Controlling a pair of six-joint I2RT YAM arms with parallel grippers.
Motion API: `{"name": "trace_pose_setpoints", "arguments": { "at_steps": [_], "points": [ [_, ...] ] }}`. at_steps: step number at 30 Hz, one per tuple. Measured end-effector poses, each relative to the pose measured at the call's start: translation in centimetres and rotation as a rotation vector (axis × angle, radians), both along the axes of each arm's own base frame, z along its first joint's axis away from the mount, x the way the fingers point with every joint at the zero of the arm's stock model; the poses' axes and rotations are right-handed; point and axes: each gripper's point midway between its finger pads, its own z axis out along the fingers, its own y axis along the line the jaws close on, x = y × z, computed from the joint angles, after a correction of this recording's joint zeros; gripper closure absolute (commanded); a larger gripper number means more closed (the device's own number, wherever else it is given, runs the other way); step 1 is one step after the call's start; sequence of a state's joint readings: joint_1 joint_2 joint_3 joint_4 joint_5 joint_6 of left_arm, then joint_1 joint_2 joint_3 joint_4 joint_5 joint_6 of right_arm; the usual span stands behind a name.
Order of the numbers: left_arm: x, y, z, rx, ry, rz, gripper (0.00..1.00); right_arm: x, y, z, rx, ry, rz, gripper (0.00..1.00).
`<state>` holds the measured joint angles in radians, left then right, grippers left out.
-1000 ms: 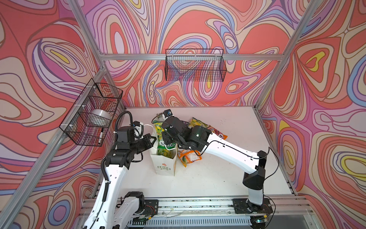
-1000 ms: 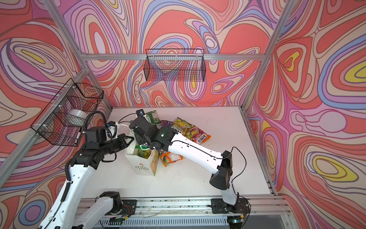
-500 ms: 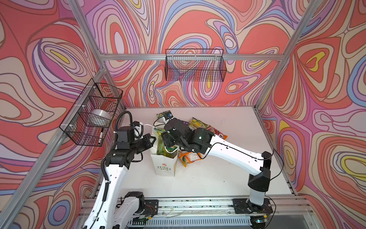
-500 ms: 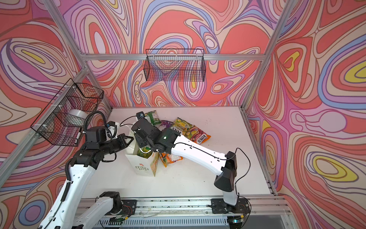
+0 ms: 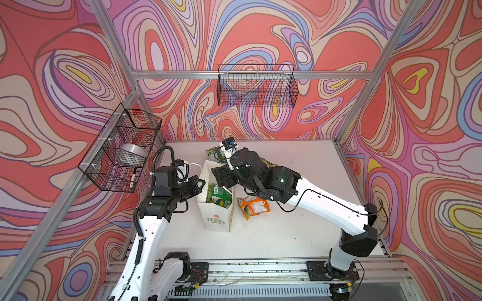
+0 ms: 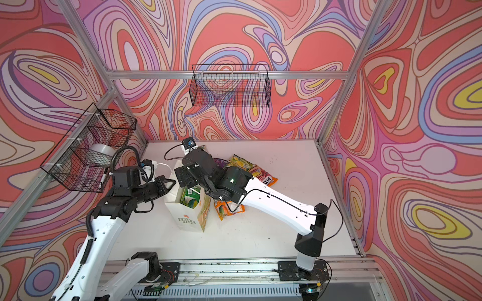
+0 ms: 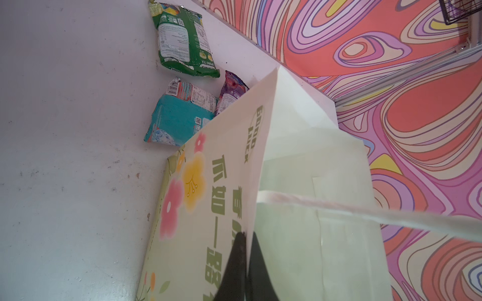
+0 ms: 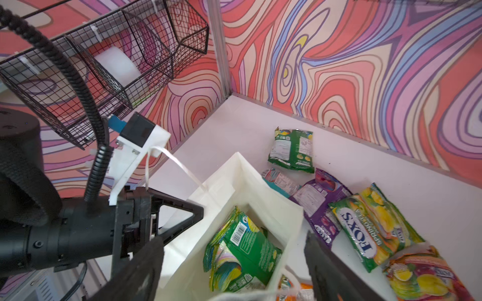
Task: Place the snacks into the paper bag
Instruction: Place the snack in the paper bag, then pick up the snack at the center of the table.
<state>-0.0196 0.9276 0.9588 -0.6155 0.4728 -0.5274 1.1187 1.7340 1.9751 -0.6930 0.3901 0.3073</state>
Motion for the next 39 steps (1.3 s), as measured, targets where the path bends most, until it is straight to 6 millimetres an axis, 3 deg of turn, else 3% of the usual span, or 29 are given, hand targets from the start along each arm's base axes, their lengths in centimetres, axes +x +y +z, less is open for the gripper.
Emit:
{"name": "trace_pose_setpoints", "arguments": {
  "at_steps": [5,9,13,17,22,25,28,33,39],
  "points": [
    [0.2,0.4,-0.2,0.016,0.004,0.020,1.00,-0.1,-4.6,2.8,0.012,-0.076,-0.095,0.02],
    [0.3,0.7,-0.3,0.029,0.005,0.035,1.00,1.0,-9.4,3.6,0.044,-0.076,-0.203,0.02],
    [0.3,0.9,-0.4,0.036,0.006,0.044,1.00,4.5,-15.7,-0.1,0.057,0.025,-0.358,0.02],
    [0.3,0.9,-0.4,0.038,0.007,0.046,1.00,6.2,-20.0,-7.5,0.030,0.204,-0.459,0.02],
    [0.3,1.0,-0.4,0.038,0.008,0.048,1.00,5.0,-21.5,-17.8,0.013,0.477,-0.465,0.02],
    [0.3,1.0,-0.4,0.039,0.008,0.048,1.00,3.0,-21.1,-22.9,0.028,0.623,-0.439,0.03],
    [0.3,1.0,-0.4,0.039,0.007,0.048,1.00,1.4,-20.0,-26.8,0.057,0.740,-0.403,0.06],
    [0.3,1.0,-0.4,0.039,0.007,0.048,1.00,0.1,-18.6,-31.5,0.084,0.881,-0.369,0.12],
    [0.3,1.0,-0.4,0.039,0.008,0.048,1.00,0.1,-17.7,-32.8,0.122,0.914,-0.343,0.23]
  ]
}}
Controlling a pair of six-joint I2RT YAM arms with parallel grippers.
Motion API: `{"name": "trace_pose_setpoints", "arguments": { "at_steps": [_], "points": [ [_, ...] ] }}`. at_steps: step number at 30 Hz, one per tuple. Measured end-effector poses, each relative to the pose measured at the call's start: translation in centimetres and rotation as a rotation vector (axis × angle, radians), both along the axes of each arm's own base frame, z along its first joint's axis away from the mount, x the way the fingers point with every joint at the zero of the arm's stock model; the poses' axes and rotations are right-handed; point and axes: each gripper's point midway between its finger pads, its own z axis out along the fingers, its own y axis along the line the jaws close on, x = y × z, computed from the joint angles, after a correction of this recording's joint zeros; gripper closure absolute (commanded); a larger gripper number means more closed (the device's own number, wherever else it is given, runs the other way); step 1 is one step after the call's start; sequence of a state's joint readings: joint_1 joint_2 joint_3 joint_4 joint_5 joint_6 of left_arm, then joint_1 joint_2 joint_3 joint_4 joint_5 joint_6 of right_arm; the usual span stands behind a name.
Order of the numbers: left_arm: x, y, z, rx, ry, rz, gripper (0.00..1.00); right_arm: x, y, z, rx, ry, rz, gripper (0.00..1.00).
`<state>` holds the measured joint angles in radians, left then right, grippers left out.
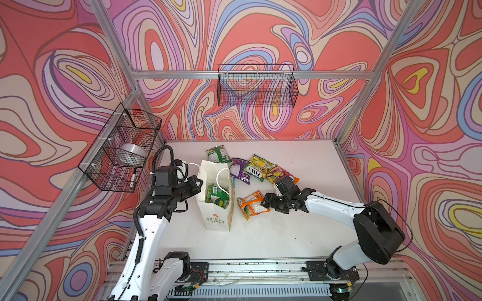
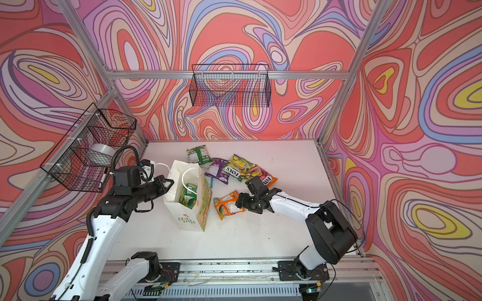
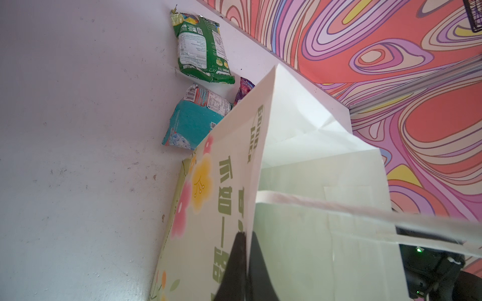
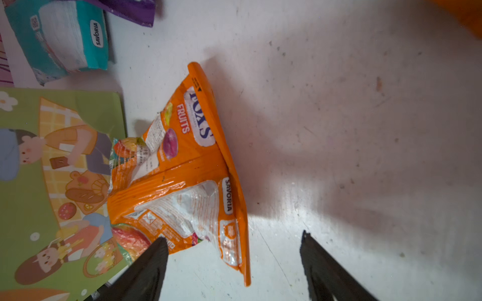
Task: Place the snacks into the paper bag
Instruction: Pick up the snack at the center of the table.
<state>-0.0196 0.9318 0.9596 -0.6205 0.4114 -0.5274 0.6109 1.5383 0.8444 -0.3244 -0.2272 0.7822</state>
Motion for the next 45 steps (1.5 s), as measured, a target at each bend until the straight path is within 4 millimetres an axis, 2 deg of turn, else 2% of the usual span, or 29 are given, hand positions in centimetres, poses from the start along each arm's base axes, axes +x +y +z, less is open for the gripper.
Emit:
{"name": "trace_pose_setpoints", "arguments": {
  "at_steps": [9,13,20,26,29,34,45],
  "points": [
    [0.0,0.0,0.0,0.000,0.000,0.000,1.00,-0.2,1.1,-1.8,0.051,0.041,0.013,0.51],
    [0.0,0.0,0.0,0.000,0.000,0.000,1.00,-0.1,1.6,-1.6,0.078,0.041,0.021,0.65],
    [0.0,0.0,0.0,-0.002,0.000,-0.002,1.00,-0.1,1.9,-1.3,0.097,0.039,0.028,0.80],
    [0.0,-0.1,0.0,-0.003,0.000,-0.004,1.00,-0.1,2.0,-0.7,0.107,0.029,0.030,0.97],
    [0.0,-0.1,0.0,-0.004,0.000,-0.005,1.00,0.0,2.1,-0.2,0.114,0.018,0.033,1.00],
    [0.0,-0.1,0.0,-0.005,0.000,-0.006,1.00,0.3,2.2,1.2,0.122,0.001,0.035,1.00],
    [-0.1,-0.3,0.1,-0.010,-0.001,-0.012,1.00,1.8,2.3,6.1,0.125,-0.102,0.034,1.00]
  ]
}}
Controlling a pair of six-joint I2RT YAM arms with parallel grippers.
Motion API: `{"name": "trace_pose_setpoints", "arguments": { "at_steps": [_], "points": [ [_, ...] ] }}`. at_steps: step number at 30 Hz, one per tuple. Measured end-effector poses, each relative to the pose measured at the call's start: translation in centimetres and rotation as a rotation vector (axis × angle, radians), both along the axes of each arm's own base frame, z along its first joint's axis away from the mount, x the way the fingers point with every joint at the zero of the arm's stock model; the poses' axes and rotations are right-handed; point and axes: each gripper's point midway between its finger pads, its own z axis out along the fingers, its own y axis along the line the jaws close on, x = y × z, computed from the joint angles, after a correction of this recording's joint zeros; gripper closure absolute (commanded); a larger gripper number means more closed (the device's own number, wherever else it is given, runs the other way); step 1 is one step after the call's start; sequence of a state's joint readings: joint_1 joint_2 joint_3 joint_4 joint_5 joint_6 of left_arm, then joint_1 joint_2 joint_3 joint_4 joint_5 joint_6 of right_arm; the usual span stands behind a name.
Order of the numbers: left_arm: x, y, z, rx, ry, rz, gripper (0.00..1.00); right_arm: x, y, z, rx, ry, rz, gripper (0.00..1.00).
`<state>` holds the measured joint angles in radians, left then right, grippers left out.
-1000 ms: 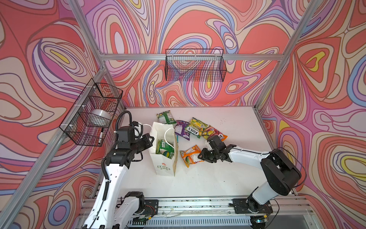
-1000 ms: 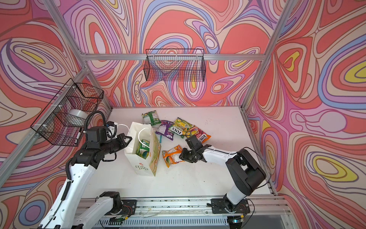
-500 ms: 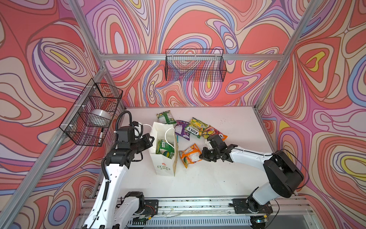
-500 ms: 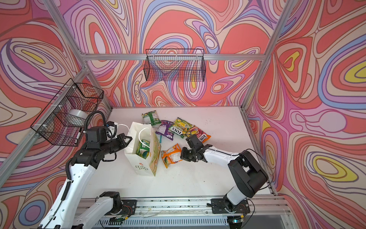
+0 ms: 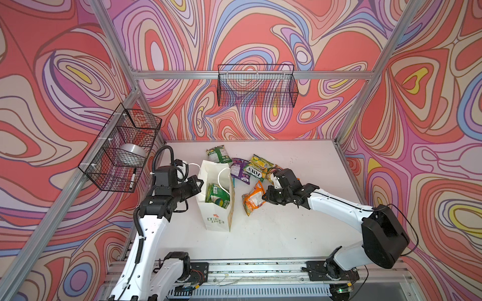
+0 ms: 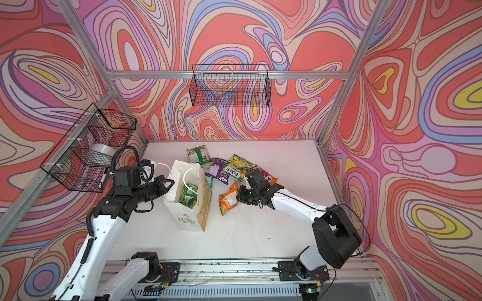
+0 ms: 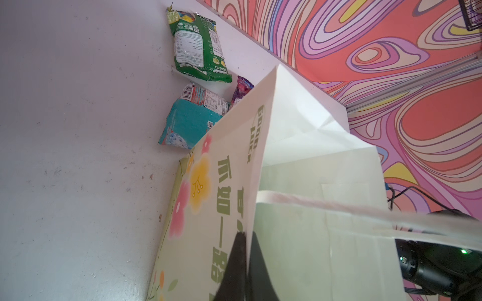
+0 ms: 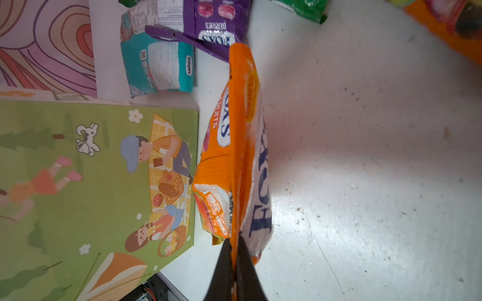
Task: Place the snacks into the paper bag
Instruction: Pick up the snack at the center of the table.
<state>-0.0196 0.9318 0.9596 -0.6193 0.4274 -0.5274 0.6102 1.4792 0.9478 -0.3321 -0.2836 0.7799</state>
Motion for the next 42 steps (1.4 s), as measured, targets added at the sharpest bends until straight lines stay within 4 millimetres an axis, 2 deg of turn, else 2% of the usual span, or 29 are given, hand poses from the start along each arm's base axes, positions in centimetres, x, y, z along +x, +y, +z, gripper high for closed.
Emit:
{"name": "trace_pose_setpoints", "arguments": {
  "at_steps": [15,26,36,42],
  "points": [
    [-0.1,-0.5,0.2,-0.019,-0.003,-0.023,1.00,2.1,-1.6,8.3,-0.048,-0.205,-0.052,1.00],
    [-0.2,-0.7,0.3,-0.030,-0.003,-0.036,1.00,3.5,-1.9,16.2,-0.009,-0.392,-0.078,1.00],
    [-0.3,-1.0,0.4,-0.042,-0.006,-0.051,1.00,5.1,-0.3,25.1,0.104,-0.568,-0.062,1.00],
    [-0.3,-1.3,0.5,-0.052,-0.009,-0.063,1.00,5.5,1.7,29.2,0.205,-0.629,-0.006,1.00]
  ]
}}
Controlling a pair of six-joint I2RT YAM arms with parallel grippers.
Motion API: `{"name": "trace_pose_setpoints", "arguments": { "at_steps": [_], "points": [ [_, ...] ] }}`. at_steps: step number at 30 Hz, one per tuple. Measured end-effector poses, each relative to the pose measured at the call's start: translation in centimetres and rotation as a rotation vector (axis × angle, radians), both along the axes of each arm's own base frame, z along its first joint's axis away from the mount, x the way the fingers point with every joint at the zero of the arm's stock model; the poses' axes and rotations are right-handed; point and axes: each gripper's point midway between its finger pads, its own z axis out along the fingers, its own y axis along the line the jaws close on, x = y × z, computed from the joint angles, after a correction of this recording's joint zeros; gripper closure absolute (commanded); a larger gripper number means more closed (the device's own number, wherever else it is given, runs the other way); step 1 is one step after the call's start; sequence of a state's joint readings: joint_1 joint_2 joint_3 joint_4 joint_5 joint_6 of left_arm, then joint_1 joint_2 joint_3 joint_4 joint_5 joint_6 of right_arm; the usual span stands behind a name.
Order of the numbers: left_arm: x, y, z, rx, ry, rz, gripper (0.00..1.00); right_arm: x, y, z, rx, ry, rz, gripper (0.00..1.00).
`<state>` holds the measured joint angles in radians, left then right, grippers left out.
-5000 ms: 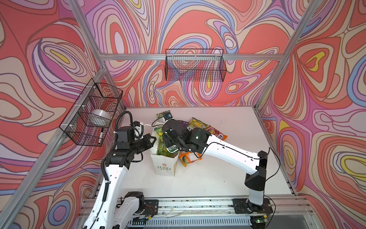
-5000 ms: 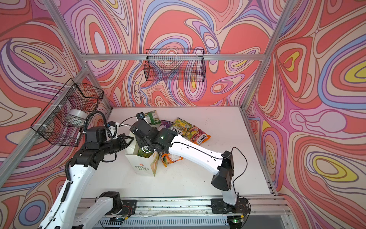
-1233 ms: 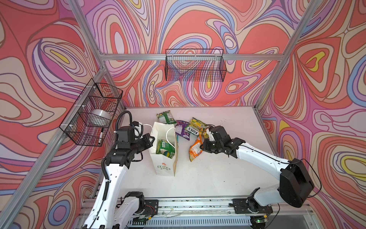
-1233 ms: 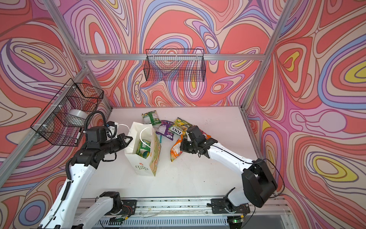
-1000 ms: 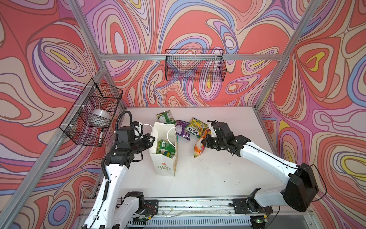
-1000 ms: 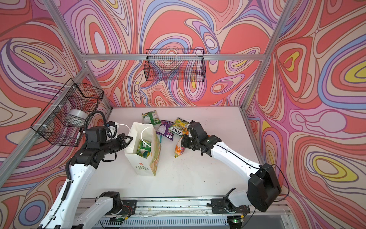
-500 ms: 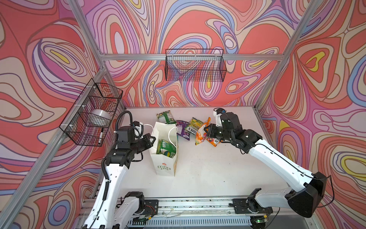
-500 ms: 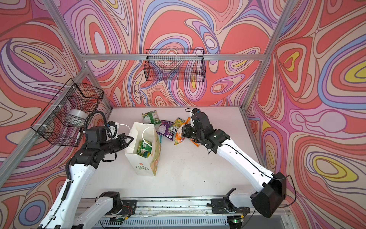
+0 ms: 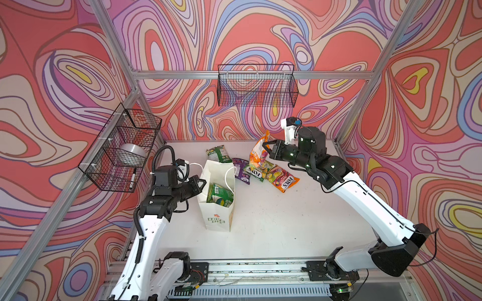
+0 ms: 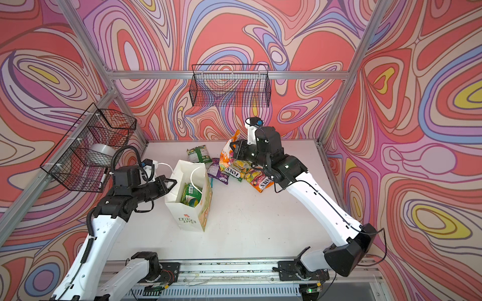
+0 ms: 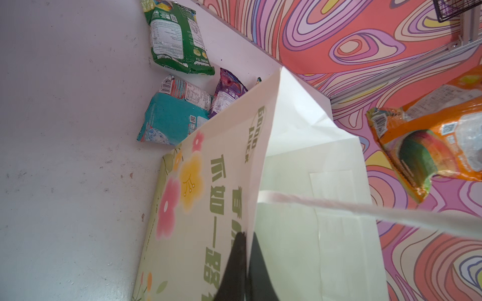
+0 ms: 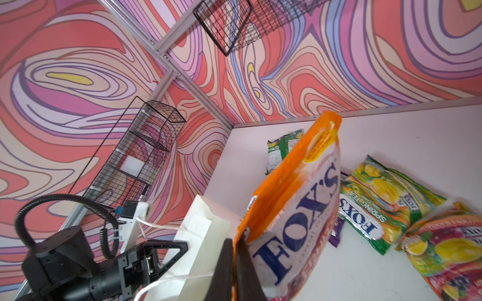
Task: Place the snacks into the paper bag
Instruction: Place the snack in the paper bag.
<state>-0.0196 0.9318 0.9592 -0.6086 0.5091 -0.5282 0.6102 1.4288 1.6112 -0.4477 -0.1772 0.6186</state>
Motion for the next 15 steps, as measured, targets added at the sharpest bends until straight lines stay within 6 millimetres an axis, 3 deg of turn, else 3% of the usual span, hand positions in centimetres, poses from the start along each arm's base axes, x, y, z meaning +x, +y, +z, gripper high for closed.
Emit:
{"name": "trace_pose_setpoints", "arguments": {
  "at_steps": [8,15],
  "points": [
    [0.0,-0.2,0.0,-0.012,0.004,-0.010,1.00,-0.5,4.7,3.4,0.053,-0.059,0.127,1.00],
    [0.1,-0.2,0.0,-0.014,0.003,-0.009,1.00,-4.1,10.5,6.3,0.085,-0.124,0.286,1.00]
  ]
}}
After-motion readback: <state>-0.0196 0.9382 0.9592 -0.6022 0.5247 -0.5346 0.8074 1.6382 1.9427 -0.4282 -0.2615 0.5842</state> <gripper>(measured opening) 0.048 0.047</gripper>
